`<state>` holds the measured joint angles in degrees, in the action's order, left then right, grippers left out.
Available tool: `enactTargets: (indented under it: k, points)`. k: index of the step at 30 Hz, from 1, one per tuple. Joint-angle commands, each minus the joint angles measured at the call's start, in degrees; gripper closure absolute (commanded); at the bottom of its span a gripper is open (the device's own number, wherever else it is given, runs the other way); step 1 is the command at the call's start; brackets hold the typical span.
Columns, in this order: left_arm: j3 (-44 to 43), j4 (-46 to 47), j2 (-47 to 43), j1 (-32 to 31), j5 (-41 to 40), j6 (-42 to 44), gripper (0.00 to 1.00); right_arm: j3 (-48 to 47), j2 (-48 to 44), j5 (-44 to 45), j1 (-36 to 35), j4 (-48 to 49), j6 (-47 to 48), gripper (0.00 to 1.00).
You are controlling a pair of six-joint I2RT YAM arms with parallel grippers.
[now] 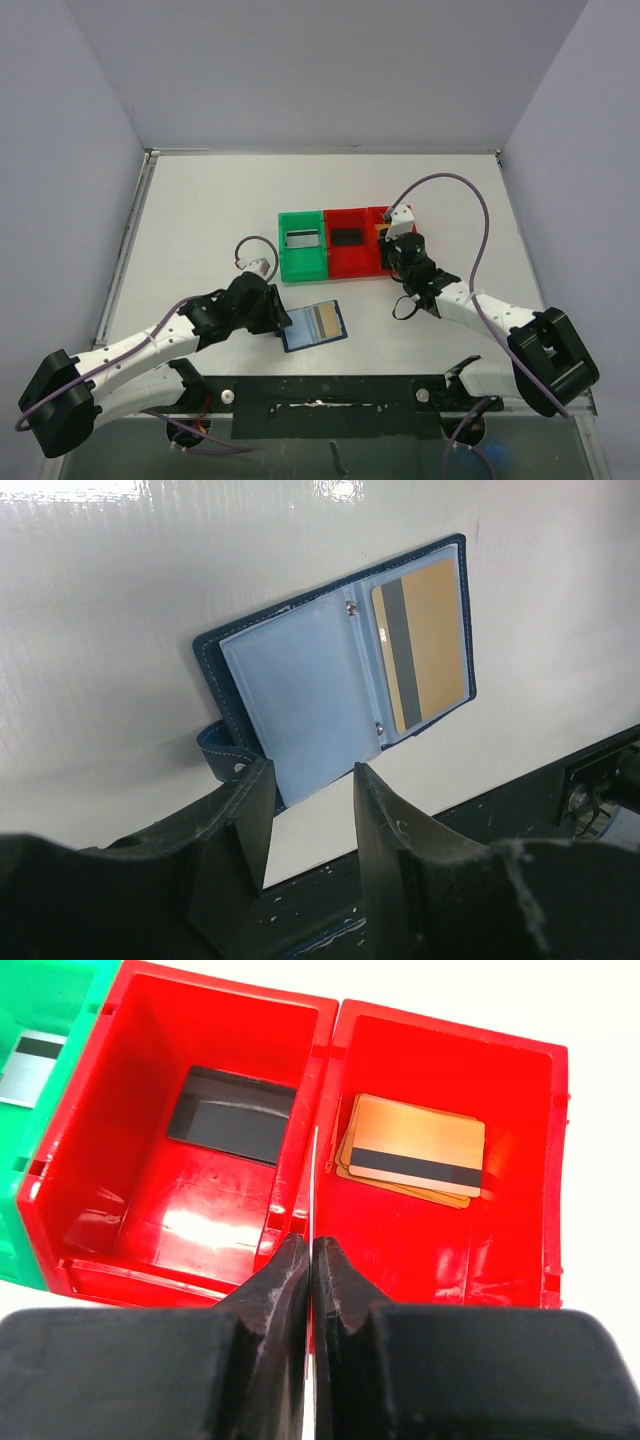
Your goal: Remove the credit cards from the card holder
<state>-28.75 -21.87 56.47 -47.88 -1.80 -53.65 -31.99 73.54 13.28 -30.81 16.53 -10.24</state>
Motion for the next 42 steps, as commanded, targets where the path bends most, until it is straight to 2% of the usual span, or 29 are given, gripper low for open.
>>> enactTargets:
  k: [1, 8, 13, 15, 17, 21, 23, 27, 29, 34, 42]
  points:
    - [-0.51, 2.06, 0.12, 0.24, 0.86, -0.23, 0.64, -0.53, -4.36, -1.85, -0.35, 3.23, -4.15, 1.00]
    - [-0.21, 2.18, 0.22, 0.24, 0.80, -0.39, 0.65, 0.05, -7.77, -0.59, 0.01, 3.50, -5.29, 1.00]
    - [0.00, 1.54, -1.10, 0.28, 0.52, -0.58, 0.64, -1.10, -9.96, 1.82, 3.75, 4.21, 4.20, 1.00]
    - [0.10, 1.30, -1.74, 0.24, 0.36, -0.62, 0.64, -2.19, -9.78, -3.68, 8.11, 4.46, 10.93, 1.00]
    - [0.10, 1.29, -2.11, 0.24, 0.33, -0.67, 0.65, -4.86, -7.96, -12.93, 13.17, 2.11, 17.94, 1.00]
    - [-0.11, 1.73, -2.09, 0.29, 0.51, -0.46, 0.65, -13.09, -1.24, -32.73, 19.13, -10.35, 32.71, 1.00]
    - [-0.45, 1.58, -1.75, 0.33, 0.52, -0.21, 0.64, -15.06, 1.48, -36.32, 20.45, -13.48, 40.11, 1.00]
    - [-0.13, 1.90, -1.84, 0.26, 0.84, -0.13, 0.65, -14.65, 3.35, -44.72, 21.68, -11.02, 48.72, 1.00]
    - [-0.31, 1.65, -1.88, 0.25, 0.78, -0.05, 0.65, -16.73, 5.40, -47.01, 21.80, -13.95, 53.26, 1.00]
    - [-0.36, 1.49, -2.87, 0.32, 0.67, -0.43, 0.65, -22.10, 10.95, -48.02, 21.75, -22.86, 62.29, 1.00]
    - [-1.07, 1.26, -2.72, 0.69, 0.56, -0.46, 0.65, -21.49, 16.28, -41.95, 21.36, -18.34, 65.99, 1.00]
